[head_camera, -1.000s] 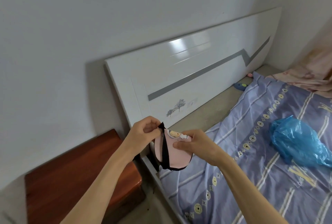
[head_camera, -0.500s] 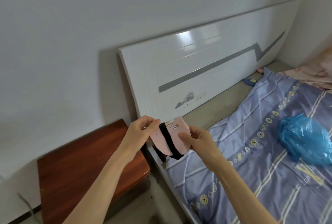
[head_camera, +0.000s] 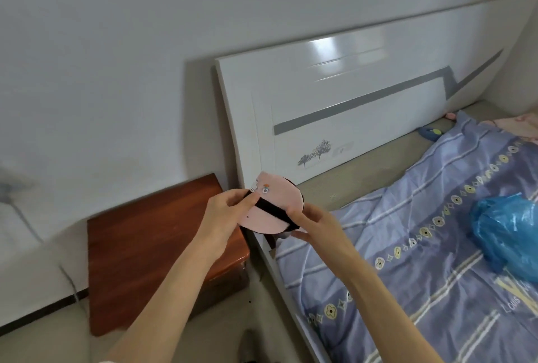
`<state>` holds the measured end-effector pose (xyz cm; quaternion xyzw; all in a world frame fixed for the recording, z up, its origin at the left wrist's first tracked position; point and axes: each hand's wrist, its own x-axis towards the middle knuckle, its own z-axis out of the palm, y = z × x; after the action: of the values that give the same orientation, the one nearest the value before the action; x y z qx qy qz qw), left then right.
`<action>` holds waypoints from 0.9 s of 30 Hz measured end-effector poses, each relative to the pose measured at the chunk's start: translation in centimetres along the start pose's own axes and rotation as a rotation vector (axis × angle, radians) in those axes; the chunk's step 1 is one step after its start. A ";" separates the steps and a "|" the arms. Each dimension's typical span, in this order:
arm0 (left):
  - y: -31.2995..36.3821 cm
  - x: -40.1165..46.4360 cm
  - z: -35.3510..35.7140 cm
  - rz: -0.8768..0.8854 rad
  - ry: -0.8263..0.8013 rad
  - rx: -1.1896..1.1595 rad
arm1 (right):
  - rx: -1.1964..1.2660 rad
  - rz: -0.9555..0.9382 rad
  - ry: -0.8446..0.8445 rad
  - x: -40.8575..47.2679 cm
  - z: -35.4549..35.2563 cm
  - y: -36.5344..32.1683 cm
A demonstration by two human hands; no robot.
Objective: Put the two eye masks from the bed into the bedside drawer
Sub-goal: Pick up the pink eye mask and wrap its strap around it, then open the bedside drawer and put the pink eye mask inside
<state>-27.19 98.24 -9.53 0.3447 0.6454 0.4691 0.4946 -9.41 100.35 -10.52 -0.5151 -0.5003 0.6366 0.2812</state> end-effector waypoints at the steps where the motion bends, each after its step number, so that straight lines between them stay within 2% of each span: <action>1: -0.5 -0.6 0.1 -0.030 0.034 -0.027 | 0.027 0.040 -0.031 -0.3 0.2 0.7; 11: -11.3 -7.1 -3.0 -0.264 0.153 -0.165 | 0.261 0.252 -0.106 -1.0 4.5 9.4; 15: -17.2 -9.0 -5.4 -0.348 0.261 -0.061 | -0.093 0.239 -0.032 -0.6 6.3 13.9; 20: -26.9 -9.8 -11.4 -0.485 0.344 0.108 | -0.467 0.222 -0.104 2.7 7.6 19.6; 23: -32.8 -8.7 -15.0 -0.514 0.407 0.207 | -0.606 0.280 -0.126 5.9 9.2 23.9; 27: -39.7 -5.6 -18.6 -0.514 0.445 0.204 | -0.690 0.375 -0.177 10.2 11.2 29.9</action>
<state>-42.78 75.45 -43.98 0.1081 0.8465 0.3259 0.4068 -18.43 95.18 -42.38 -0.6050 -0.6042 0.5134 -0.0735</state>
